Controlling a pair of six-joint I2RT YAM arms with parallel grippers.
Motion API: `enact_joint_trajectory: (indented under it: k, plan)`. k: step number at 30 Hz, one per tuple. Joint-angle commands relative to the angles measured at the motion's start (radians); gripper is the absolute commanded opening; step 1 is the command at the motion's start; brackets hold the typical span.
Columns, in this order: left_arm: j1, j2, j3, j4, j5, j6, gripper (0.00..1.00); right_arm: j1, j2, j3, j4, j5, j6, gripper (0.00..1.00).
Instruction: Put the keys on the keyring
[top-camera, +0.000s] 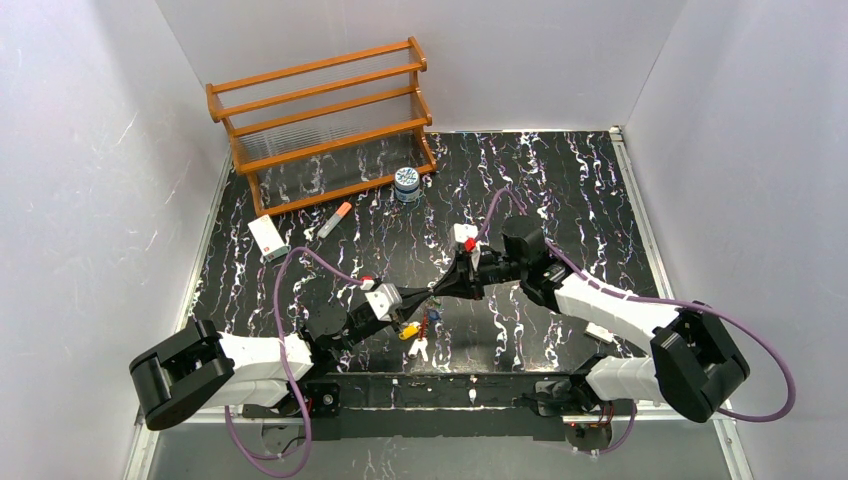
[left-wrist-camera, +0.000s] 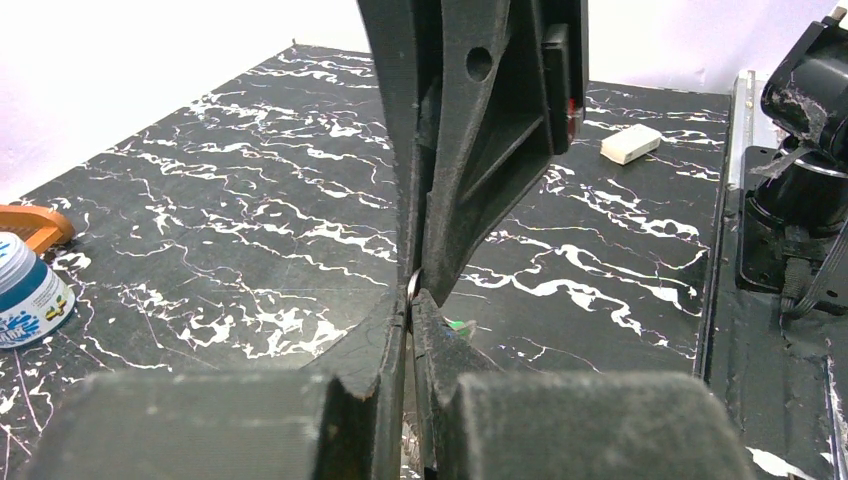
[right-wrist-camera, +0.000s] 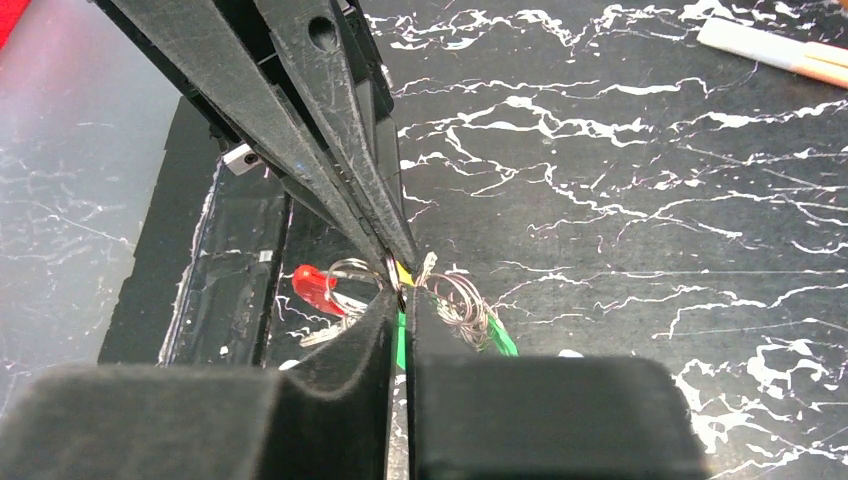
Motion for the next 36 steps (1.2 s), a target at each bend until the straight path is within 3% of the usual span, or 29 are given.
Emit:
enact_joint_trajectory:
  k: [1, 7, 13, 17, 21, 30, 36]
  plan:
    - [-0.001, -0.018, 0.006, 0.066, -0.001, -0.005, 0.0, 0.004, 0.011, 0.011, 0.05, -0.033, 0.006, 0.03]
    - [-0.001, -0.024, 0.002, 0.065, -0.018, 0.002, 0.0, 0.003, -0.007, 0.018, -0.053, 0.007, -0.061, 0.01]
    - [-0.001, -0.042, -0.011, 0.052, -0.044, 0.034, 0.23, 0.003, -0.019, 0.032, -0.141, 0.048, -0.114, 0.01]
    - [-0.001, -0.076, -0.01, -0.005, -0.045, 0.07, 0.3, 0.003, -0.01, 0.054, -0.211, 0.058, -0.15, 0.01]
    - [-0.001, -0.126, 0.009, -0.127, -0.036, 0.123, 0.32, 0.003, 0.002, 0.102, -0.323, 0.089, -0.212, 0.01]
    - [-0.001, -0.147, 0.168, -0.581, 0.096, 0.311, 0.41, 0.004, 0.047, 0.189, -0.53, 0.138, -0.331, 0.01]
    - [-0.001, -0.08, 0.238, -0.635, 0.16, 0.323, 0.43, 0.007, 0.063, 0.21, -0.588, 0.153, -0.371, 0.01]
